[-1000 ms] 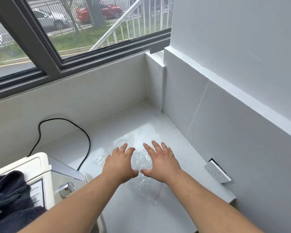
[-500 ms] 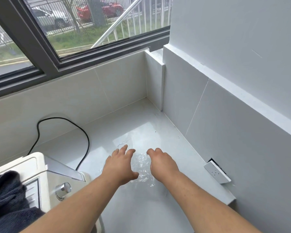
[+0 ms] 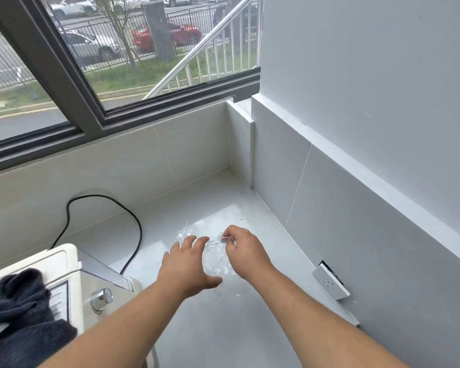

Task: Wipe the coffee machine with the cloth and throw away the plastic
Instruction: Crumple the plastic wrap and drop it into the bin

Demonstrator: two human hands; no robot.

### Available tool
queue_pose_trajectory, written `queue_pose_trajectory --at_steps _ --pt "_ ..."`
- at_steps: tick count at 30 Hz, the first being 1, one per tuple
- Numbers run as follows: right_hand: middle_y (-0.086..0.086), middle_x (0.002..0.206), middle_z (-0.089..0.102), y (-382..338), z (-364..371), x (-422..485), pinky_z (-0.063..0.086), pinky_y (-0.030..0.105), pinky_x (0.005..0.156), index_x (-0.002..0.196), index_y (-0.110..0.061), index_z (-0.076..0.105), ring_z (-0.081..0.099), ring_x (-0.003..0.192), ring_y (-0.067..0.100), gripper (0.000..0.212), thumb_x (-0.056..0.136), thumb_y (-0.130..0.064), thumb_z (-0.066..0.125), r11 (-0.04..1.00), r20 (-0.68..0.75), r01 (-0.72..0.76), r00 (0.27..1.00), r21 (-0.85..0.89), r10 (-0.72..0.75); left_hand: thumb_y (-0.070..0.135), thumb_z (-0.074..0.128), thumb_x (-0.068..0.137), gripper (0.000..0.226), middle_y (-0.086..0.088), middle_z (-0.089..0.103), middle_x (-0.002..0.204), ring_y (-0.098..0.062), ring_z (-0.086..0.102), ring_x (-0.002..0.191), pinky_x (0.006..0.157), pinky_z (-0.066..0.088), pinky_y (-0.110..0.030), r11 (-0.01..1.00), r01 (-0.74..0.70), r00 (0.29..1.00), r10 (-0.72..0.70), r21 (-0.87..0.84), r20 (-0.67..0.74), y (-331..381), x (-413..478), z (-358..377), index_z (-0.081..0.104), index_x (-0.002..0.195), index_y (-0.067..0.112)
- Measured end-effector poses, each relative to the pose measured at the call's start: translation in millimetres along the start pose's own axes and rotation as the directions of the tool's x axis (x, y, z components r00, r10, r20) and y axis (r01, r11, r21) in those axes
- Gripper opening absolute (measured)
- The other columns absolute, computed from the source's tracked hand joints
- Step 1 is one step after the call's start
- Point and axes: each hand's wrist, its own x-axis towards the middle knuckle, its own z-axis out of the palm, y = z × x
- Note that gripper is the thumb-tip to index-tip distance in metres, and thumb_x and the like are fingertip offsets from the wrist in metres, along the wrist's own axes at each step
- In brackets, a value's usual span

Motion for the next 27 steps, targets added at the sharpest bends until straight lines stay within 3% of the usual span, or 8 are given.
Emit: queue_pose_trajectory --at_steps 4,9,13,17,20,23,27 --pt "0.002 0.094 0.067 -18 -7 -4 0.058 0.043 0.076 0.081 -0.029 0.061 0.063 0.075 0.019 0.03 0.09 -0.006 0.044 0.943 0.07 -0.057 0.997 0.328 0.036 0.074 0.071 0.066 0.104 0.006 0.041 0.152 -0.024 0.045 0.135 0.11 0.044 -0.042 1.0 0.007 0.998 -0.008 -0.02 -0.064 5 -4 -9 0.031 0.154 0.038" --pt "0.008 0.085 0.07 -39 -15 -6 0.058 0.038 0.069 0.087 -0.013 0.06 0.068 0.068 0.026 0.027 0.093 0.006 0.043 0.709 0.168 -0.184 0.981 0.681 0.093 0.053 0.076 0.08 0.066 0.003 0.049 0.13 -0.027 0.052 0.116 0.089 0.049 -0.039 0.998 0.011 0.978 -0.024 -0.065 -0.207 8 -14 -27 0.046 0.134 0.03" --pt "0.012 0.075 0.066 -47 -19 -8 0.055 0.042 0.075 0.082 -0.012 0.06 0.064 0.073 0.033 0.026 0.091 0.008 0.046 0.558 0.192 -0.222 0.975 0.799 0.113 0.026 0.072 0.085 0.037 0.001 0.048 0.116 -0.029 0.053 0.102 0.081 0.052 -0.044 0.993 -0.06 0.949 0.026 -0.098 -0.315 9 -17 -44 0.053 0.116 0.022" --pt "0.01 0.07 0.059 -55 -21 -9 0.054 0.035 0.064 0.082 -0.012 0.058 0.062 0.059 0.026 0.018 0.085 0.001 0.046 0.485 0.171 -0.224 0.974 0.846 0.151 0.008 0.066 0.082 0.029 0.002 0.045 0.107 -0.027 0.047 0.091 0.077 0.052 -0.046 0.984 -0.143 0.916 0.092 -0.104 -0.391 10 -23 -59 0.051 0.104 0.02" --pt "0.008 0.074 0.062 -61 -18 -12 0.049 0.036 0.064 0.092 -0.013 0.062 0.059 0.064 0.025 0.013 0.085 -0.015 0.052 0.518 0.172 -0.246 0.967 0.819 0.187 0.001 0.063 0.08 0.032 0.006 0.042 0.101 -0.023 0.043 0.086 0.065 0.045 -0.039 0.973 -0.196 0.888 0.124 -0.119 -0.443 9 -27 -69 0.048 0.097 0.023" --pt "0.005 0.077 0.06 -69 -15 -17 0.047 0.036 0.066 0.101 -0.013 0.063 0.055 0.066 0.022 0.033 0.077 -0.035 0.057 0.579 0.17 -0.259 0.964 0.773 0.204 -0.004 0.06 0.078 0.037 0.007 0.043 0.099 -0.021 0.045 0.082 0.058 0.033 -0.029 0.946 -0.269 0.867 0.157 -0.18 -0.473 9 -29 -80 0.044 0.09 0.027" --pt "0.002 0.096 0.065 -84 -7 -26 0.049 0.037 0.081 0.118 -0.013 0.069 0.059 0.086 0.018 0.051 0.077 -0.041 0.055 0.655 0.136 -0.244 0.968 0.715 0.211 -0.004 0.059 0.078 0.033 0.007 0.046 0.098 -0.015 0.043 0.072 0.054 0.028 -0.021 0.897 -0.34 0.855 0.17 -0.281 -0.49 11 -36 -90 0.045 0.087 0.026"
